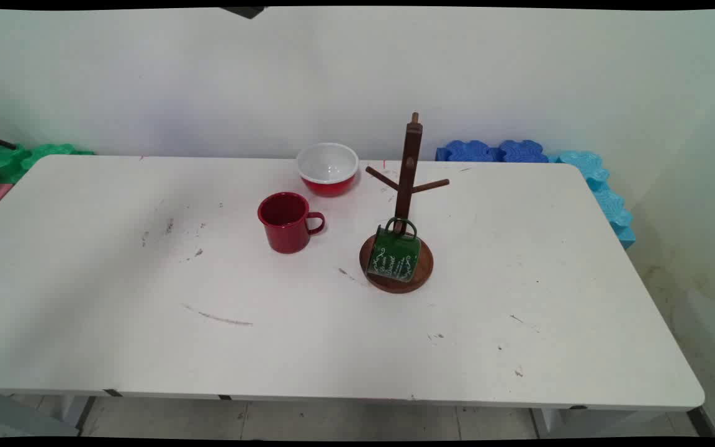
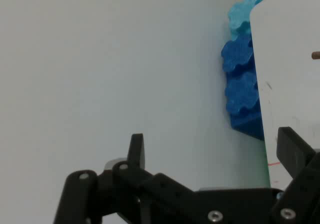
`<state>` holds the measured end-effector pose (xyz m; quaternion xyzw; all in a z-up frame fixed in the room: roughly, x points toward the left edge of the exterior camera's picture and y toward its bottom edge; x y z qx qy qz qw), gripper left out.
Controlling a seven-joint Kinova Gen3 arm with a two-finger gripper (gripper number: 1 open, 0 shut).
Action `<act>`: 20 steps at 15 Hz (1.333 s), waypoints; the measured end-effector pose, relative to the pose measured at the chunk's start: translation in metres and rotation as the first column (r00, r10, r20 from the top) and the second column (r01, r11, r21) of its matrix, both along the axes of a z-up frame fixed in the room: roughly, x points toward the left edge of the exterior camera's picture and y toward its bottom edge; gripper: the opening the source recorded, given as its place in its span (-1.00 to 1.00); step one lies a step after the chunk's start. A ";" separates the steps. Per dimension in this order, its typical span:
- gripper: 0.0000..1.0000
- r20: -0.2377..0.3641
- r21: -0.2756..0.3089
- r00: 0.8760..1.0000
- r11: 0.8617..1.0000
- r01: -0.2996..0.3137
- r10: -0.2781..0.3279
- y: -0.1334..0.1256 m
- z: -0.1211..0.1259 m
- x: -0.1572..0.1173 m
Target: Pick up the green mug from the rack
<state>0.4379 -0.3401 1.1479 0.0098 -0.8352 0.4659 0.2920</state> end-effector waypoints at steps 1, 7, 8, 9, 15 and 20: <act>1.00 -0.001 0.006 1.000 1.000 -0.005 0.005 0.000 -0.001 0.001; 1.00 -0.001 0.053 1.000 0.998 -0.030 0.030 0.000 -0.017 0.004; 1.00 -0.001 0.065 0.999 0.997 -0.034 0.035 0.000 -0.021 0.004; 1.00 -0.001 0.078 0.999 0.996 -0.039 0.039 0.000 -0.026 0.005; 1.00 0.003 0.177 0.999 0.983 -0.048 0.049 0.003 -0.065 0.004; 1.00 -0.009 0.276 0.999 0.960 -0.043 0.048 0.006 -0.106 0.001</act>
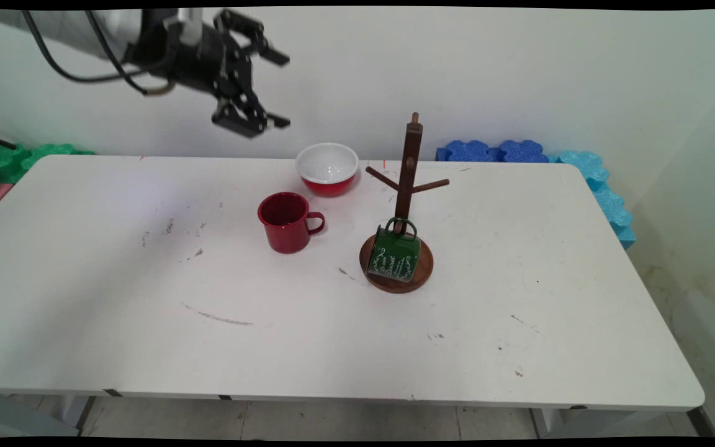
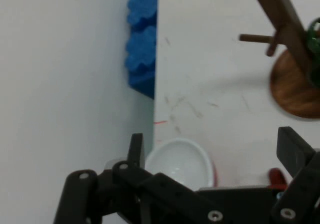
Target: Pick up the green mug from the rack
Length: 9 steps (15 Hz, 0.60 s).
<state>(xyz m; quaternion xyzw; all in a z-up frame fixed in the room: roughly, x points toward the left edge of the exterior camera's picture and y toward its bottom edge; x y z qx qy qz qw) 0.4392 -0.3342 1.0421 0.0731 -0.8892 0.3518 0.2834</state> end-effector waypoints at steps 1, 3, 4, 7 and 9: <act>1.00 -0.007 0.025 1.000 1.000 0.000 0.000 0.000 -0.010 -0.001; 1.00 -0.019 0.061 1.000 0.998 0.000 0.002 0.000 -0.025 -0.003; 1.00 -0.029 0.083 1.000 0.997 -0.002 0.005 0.000 -0.034 -0.004; 1.00 -0.075 0.165 0.997 0.986 -0.011 0.024 -0.001 -0.062 -0.009; 1.00 -0.113 0.221 0.993 0.975 -0.014 0.040 -0.001 -0.082 -0.013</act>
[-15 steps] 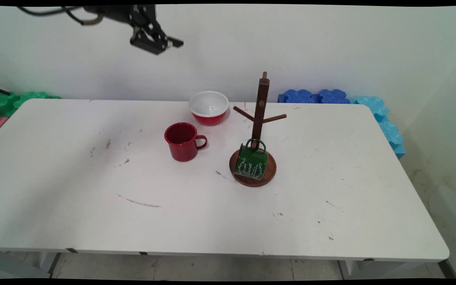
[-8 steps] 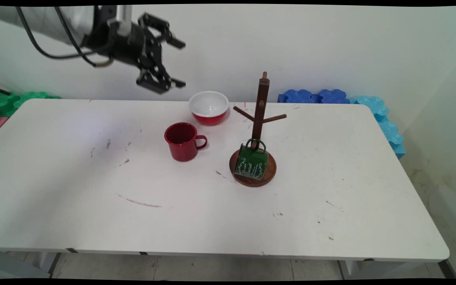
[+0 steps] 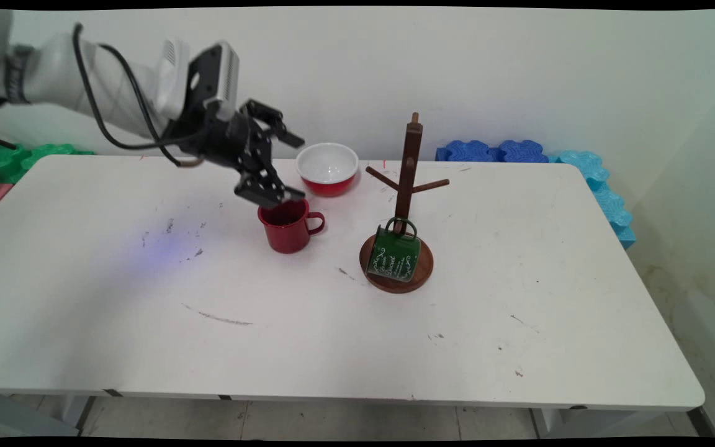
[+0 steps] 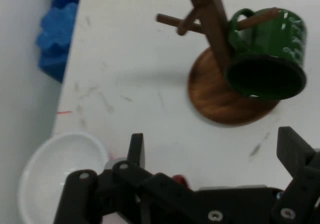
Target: Pick up the green mug from the rack
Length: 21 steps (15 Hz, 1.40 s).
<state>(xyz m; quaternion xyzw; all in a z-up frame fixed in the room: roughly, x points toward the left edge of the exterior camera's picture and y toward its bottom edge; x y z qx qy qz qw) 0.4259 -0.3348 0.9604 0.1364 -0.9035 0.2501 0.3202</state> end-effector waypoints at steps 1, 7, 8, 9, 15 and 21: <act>1.00 -0.019 0.024 1.000 1.000 -0.005 0.006 0.000 -0.008 -0.002; 1.00 -0.131 0.159 0.990 0.987 -0.021 0.042 0.001 -0.054 -0.012; 1.00 -0.149 0.180 0.988 0.983 -0.022 0.049 0.001 -0.061 -0.014; 1.00 -0.165 0.197 0.985 0.980 -0.024 0.057 0.001 -0.068 -0.014; 1.00 -0.269 0.297 0.956 0.954 -0.032 0.116 0.001 -0.106 -0.015; 1.00 -0.362 0.368 0.916 0.929 -0.028 0.171 -0.003 -0.131 -0.014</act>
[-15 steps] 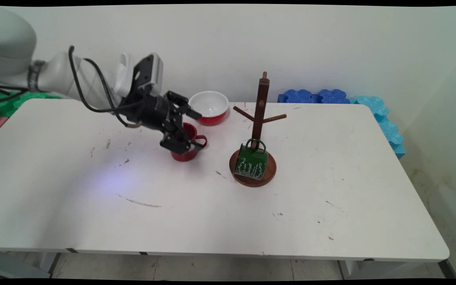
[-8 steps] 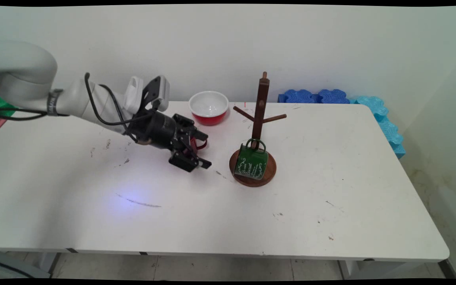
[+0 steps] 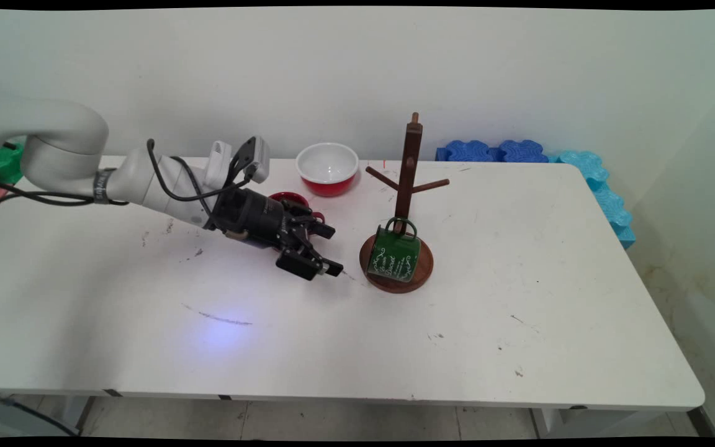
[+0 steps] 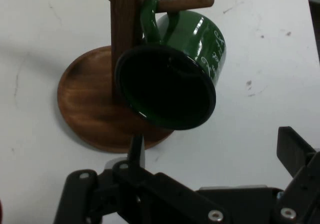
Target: Pick up the green mug from the rack
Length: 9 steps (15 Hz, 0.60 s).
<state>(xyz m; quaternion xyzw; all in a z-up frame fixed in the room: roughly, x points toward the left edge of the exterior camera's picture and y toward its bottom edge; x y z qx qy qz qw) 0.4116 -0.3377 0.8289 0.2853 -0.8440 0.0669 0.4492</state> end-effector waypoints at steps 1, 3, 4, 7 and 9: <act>1.00 -0.020 0.011 1.000 1.000 -0.009 0.009 -0.001 -0.004 0.000; 1.00 -0.056 0.031 0.998 0.999 -0.026 0.027 -0.004 -0.010 -0.002; 1.00 -0.074 0.041 0.997 0.999 -0.033 0.036 -0.005 -0.014 -0.003; 1.00 -0.111 0.064 0.992 0.997 -0.047 0.054 -0.008 -0.021 -0.006; 1.00 -0.137 0.082 0.988 0.995 -0.054 0.065 -0.010 -0.027 -0.009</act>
